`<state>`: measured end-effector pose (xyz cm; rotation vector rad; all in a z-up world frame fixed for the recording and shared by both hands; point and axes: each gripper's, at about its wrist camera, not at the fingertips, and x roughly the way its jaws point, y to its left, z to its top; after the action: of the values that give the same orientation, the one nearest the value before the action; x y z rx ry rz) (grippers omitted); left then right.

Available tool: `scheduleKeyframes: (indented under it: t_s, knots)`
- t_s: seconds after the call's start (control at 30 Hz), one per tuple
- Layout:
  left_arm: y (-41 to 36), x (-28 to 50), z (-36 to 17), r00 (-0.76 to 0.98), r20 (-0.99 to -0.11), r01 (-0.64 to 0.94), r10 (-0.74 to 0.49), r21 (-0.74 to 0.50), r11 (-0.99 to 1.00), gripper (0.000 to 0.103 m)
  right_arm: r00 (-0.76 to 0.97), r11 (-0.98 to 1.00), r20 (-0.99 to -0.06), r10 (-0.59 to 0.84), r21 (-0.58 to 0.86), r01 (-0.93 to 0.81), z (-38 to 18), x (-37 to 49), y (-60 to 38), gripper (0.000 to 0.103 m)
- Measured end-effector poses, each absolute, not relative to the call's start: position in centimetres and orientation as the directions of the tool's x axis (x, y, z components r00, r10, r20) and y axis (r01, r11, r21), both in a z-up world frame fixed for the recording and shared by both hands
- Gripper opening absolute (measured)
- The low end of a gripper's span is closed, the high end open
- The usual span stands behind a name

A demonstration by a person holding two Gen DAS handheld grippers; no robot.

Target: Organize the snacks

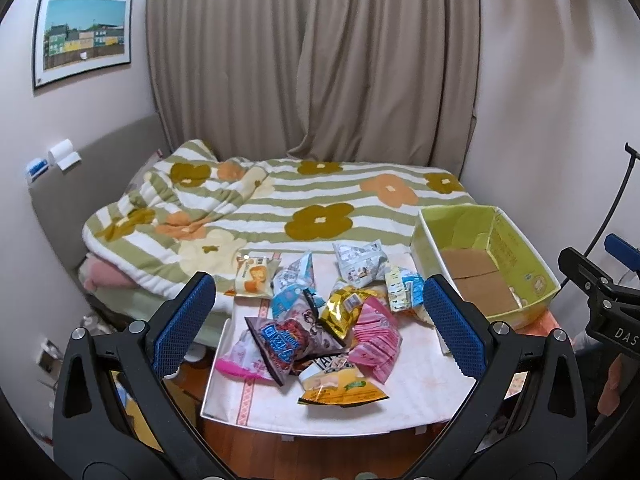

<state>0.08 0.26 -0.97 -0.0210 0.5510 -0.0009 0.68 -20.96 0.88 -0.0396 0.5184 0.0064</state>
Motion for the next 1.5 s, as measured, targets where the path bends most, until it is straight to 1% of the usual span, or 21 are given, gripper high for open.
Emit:
scheduleKeyframes:
  t_s: [0.5,1.5]
  knots:
    - [0.34,0.99,-0.96,0.840,-0.543,-0.031,0.017,-0.016,0.999,0.103,0.866,0.999,-0.500,0.017,-0.024,-0.034,0.29,1.25,-20.62,0.103]
    - [0.39,0.64,-1.44,0.837,-0.547,-0.027,0.012,-0.019,0.999,0.103,0.862,0.999,-0.506,0.023,-0.013,-0.035,-0.09,1.14,-20.35,0.103]
